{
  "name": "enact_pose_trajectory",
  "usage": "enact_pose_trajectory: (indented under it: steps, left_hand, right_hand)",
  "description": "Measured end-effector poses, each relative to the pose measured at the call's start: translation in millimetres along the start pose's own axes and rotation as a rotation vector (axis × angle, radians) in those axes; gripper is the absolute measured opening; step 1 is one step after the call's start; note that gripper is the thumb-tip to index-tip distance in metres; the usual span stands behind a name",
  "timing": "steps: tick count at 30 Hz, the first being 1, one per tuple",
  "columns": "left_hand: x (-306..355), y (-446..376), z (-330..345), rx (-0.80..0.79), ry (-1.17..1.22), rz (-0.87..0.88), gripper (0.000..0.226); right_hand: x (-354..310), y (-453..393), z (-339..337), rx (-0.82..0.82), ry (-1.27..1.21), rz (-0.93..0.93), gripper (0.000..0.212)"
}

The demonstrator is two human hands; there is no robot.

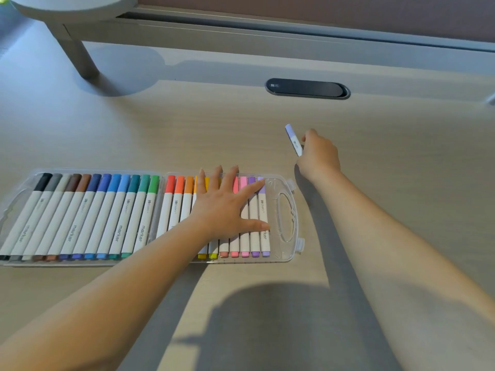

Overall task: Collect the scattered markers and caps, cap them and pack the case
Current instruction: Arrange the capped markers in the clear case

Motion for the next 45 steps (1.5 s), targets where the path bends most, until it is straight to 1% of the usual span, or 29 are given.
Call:
enact_pose_trajectory:
  steps: [2,4,6,8,9,11,13,15,18,20,25,28,30,32,35,37,39,41,42,43,45]
  left_hand:
    - [-0.7,-0.3,0.6,0.006,0.002,0.002,0.085]
    - [-0.9,0.4,0.8,0.02,0.014,0.002,0.086]
    - [-1.3,1.7,-0.2,0.04,0.054,0.005,0.087]
    - [-2.8,3.6,-3.4,0.068,0.145,0.006,0.087]
    - [-3.8,4.7,-5.8,0.083,0.199,0.006,0.086]
    - [-6.1,7.5,-11.2,0.103,0.311,0.005,0.083]
    - [-9.4,10.9,-15.4,0.12,0.407,-0.011,0.078]
    - [-11.9,14.7,-17.1,0.139,0.441,-0.029,0.073]
    - [-11.5,20.9,-15.8,0.134,0.428,-0.047,0.067]
    - [-10.5,24.6,-15.9,0.135,0.417,-0.056,0.064]
    - [-14.4,32.0,-16.4,0.153,0.377,-0.085,0.059]
    - [-19.4,36.1,-16.8,0.156,0.337,-0.104,0.059]
    - [-21.7,38.1,-17.1,0.153,0.329,-0.112,0.06]
    - [-22.5,39.6,-17.5,0.157,0.331,-0.116,0.061]
    - [-23.4,40.7,-17.5,0.156,0.334,-0.119,0.061]
    - [-22.9,40.9,-17.0,0.153,0.338,-0.117,0.061]
    - [-21.5,40.4,-16.7,0.151,0.338,-0.112,0.061]
    - [-19.4,39.8,-16.7,0.147,0.34,-0.104,0.061]
    - [-18.6,39.4,-16.9,0.146,0.339,-0.1,0.061]
    - [-18.1,39.0,-17.0,0.146,0.335,-0.096,0.061]
    - [-17.6,38.5,-16.7,0.144,0.325,-0.093,0.061]
  right_hand:
    - [-3.7,2.9,-2.9,-0.009,-0.003,-0.014,0.043]
    - [-6.5,8.0,-6.2,-0.015,-0.128,-0.017,0.054]
    - [-12.2,14.5,-12.0,-0.026,-0.282,-0.054,0.075]
    - [-18.0,22.7,-18.0,-0.063,-0.371,-0.11,0.096]
    - [-19.5,27.3,-21.1,-0.085,-0.389,-0.13,0.102]
    - [-16.4,34.7,-24.5,-0.127,-0.401,-0.128,0.107]
    - [-10.1,41.5,-26.9,-0.155,-0.395,-0.103,0.105]
    - [-6.9,47.2,-28.5,-0.187,-0.374,-0.076,0.101]
    - [-5.1,53.7,-25.9,-0.249,-0.438,0.003,0.099]
    - [-3.3,55.6,-21.8,-0.261,-0.494,0.048,0.096]
    - [-6.8,61.1,-16.1,-0.243,-0.623,0.049,0.078]
    - [-12.2,63.7,-14.5,-0.243,-0.669,0.047,0.07]
    - [-16.0,64.4,-12.8,-0.238,-0.702,0.058,0.057]
    - [-18.8,65.2,-11.0,-0.246,-0.732,0.089,0.04]
    - [-22.9,67.9,-9.1,-0.266,-0.764,0.126,0.005]
    - [-23.1,69.0,-5.3,-0.32,-0.746,0.11,0.021]
    - [-21.4,71.8,-1.3,-0.376,-0.738,0.092,0.024]
    - [-17.6,74.2,2.7,-0.429,-0.701,0.093,0.018]
    - [-16.6,75.4,4.3,-0.448,-0.67,0.095,0.007]
    - [-16.7,76.2,5.6,-0.457,-0.655,0.087,0.013]
    - [-16.5,74.9,9.9,-0.474,-0.63,0.058,0.055]
Point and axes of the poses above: each hand's wrist, its own y-axis away from the middle knuckle, its own z-axis out of the palm, x = y × z, the point moved 5 cm from there along -y, towards the middle knuckle, and after that the axes turned 9 degrees about -y, right-handed, at the moved point
